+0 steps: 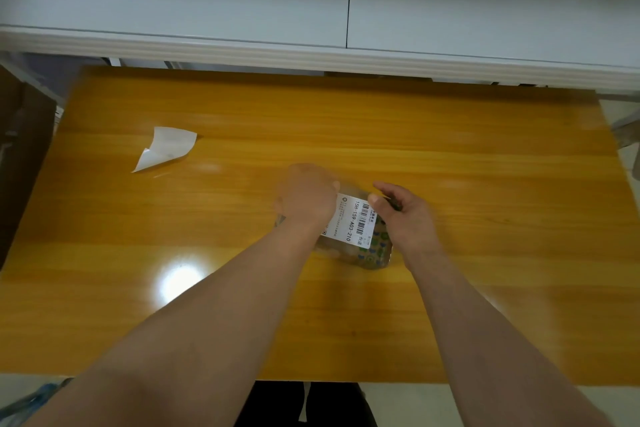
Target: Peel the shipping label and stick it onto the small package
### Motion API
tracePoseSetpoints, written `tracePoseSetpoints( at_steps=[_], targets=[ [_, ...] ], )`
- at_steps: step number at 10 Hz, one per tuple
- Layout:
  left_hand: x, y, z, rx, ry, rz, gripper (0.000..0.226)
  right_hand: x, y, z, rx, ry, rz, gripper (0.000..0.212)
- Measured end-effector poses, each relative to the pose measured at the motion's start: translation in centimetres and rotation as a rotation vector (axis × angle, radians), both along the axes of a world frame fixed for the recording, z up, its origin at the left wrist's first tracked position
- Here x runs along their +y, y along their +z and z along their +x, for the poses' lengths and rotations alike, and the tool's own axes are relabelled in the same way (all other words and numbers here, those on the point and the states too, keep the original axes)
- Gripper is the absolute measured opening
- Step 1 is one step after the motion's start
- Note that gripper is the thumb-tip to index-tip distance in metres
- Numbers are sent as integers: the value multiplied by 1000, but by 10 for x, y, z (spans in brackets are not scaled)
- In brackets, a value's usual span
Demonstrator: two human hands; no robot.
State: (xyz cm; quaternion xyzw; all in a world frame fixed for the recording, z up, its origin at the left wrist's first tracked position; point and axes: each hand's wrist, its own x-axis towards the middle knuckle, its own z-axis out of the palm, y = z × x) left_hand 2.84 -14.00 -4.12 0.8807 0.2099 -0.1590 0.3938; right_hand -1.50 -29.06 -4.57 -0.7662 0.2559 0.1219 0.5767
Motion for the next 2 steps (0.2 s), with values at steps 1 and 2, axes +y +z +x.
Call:
tracePoseSetpoints(
  at_steps=[1,2],
  targets=[
    [10,1,4,-14,41,-43,27,-2,10,-1,1,6,-39,45],
    [18,8,1,-64,-4,-3,27,1,25,0,-42,4,-152,46]
  ],
)
